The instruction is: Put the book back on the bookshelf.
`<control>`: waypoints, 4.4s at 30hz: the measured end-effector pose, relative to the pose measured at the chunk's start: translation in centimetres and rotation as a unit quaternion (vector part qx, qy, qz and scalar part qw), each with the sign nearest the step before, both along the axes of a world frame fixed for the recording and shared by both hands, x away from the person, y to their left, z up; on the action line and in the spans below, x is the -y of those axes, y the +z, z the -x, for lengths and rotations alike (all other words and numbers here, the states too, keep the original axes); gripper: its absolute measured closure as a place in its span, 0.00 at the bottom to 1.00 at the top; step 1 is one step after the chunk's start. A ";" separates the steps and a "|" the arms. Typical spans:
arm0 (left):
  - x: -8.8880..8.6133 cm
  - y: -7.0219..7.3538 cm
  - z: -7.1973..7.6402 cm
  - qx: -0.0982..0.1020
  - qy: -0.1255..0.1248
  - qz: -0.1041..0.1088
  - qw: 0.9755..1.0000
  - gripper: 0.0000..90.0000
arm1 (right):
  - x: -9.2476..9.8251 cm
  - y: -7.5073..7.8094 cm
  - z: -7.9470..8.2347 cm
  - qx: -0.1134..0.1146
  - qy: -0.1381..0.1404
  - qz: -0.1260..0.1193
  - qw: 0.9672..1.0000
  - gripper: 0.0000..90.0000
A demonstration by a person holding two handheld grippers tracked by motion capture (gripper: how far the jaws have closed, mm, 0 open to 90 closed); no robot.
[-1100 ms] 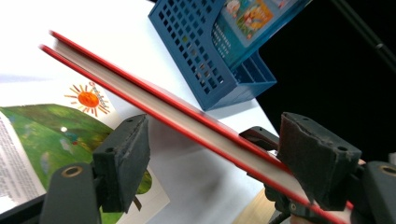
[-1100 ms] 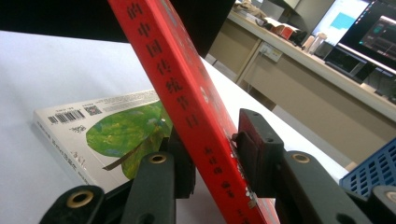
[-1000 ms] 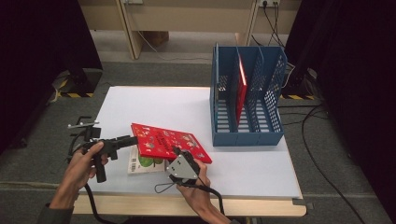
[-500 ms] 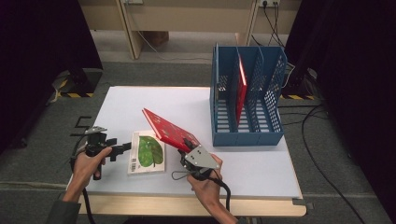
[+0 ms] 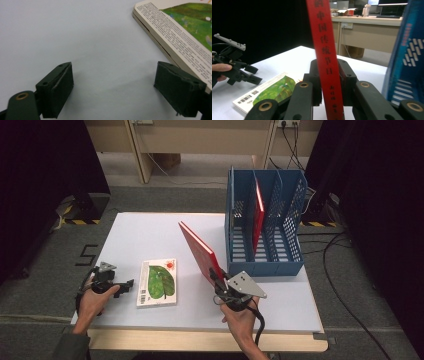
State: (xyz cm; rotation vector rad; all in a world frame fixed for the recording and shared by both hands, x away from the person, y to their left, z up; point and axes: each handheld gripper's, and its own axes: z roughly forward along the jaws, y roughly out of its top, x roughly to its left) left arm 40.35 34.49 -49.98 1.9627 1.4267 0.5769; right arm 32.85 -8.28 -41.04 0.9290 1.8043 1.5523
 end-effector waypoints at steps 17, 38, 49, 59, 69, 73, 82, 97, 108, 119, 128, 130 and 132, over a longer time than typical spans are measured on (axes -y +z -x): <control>-0.3 -0.4 0.1 0.013 -0.007 0.012 1.000 0.14 | 3.2 -1.2 0.6 -0.015 -0.007 -0.011 1.000 0.86; -0.3 -0.4 0.1 0.017 -0.005 0.014 1.000 0.14 | 2.0 -0.3 -1.8 0.041 -0.001 0.006 0.999 0.81; -0.3 -0.4 0.1 0.017 -0.005 0.014 1.000 0.14 | 1.7 -0.8 -2.6 0.074 0.000 0.004 0.997 0.86; -0.3 -0.4 0.1 0.016 -0.006 0.014 1.000 0.14 | 1.3 0.2 -2.6 0.069 0.021 0.018 0.997 0.88; -0.4 -0.4 0.1 0.015 -0.007 0.014 1.000 0.14 | 3.8 3.1 -0.4 0.055 0.042 0.000 0.998 0.88; -0.4 -0.4 0.1 0.015 -0.007 0.013 1.000 0.14 | 5.7 4.0 0.6 0.049 0.040 -0.013 0.998 0.88; -0.4 -0.4 0.1 0.015 -0.008 0.013 1.000 0.14 | 12.0 6.4 3.0 0.074 -0.031 -0.011 0.997 0.88; -0.3 -0.5 0.1 0.018 -0.007 0.014 1.000 0.13 | 16.8 8.8 -0.5 0.086 -0.135 -0.012 0.987 0.88; -0.3 -0.5 0.1 0.017 -0.008 0.013 1.000 0.13 | 15.8 10.7 -5.4 0.080 -0.165 -0.009 0.983 0.88; -0.3 -0.5 0.0 0.017 -0.008 0.013 1.000 0.13 | 13.7 10.6 -10.7 0.083 -0.200 -0.017 0.976 0.88; -0.3 -0.5 0.0 0.018 -0.008 0.013 1.000 0.13 | 12.7 9.0 -14.9 0.074 -0.235 -0.012 0.969 0.88; -0.3 -0.5 0.1 0.018 -0.008 0.013 1.000 0.13 | 12.6 8.5 -15.8 0.072 -0.244 -0.012 0.967 0.88; -0.3 -0.5 0.1 0.018 -0.008 0.013 1.000 0.13 | 12.7 8.0 -16.6 0.072 -0.246 -0.014 0.966 0.88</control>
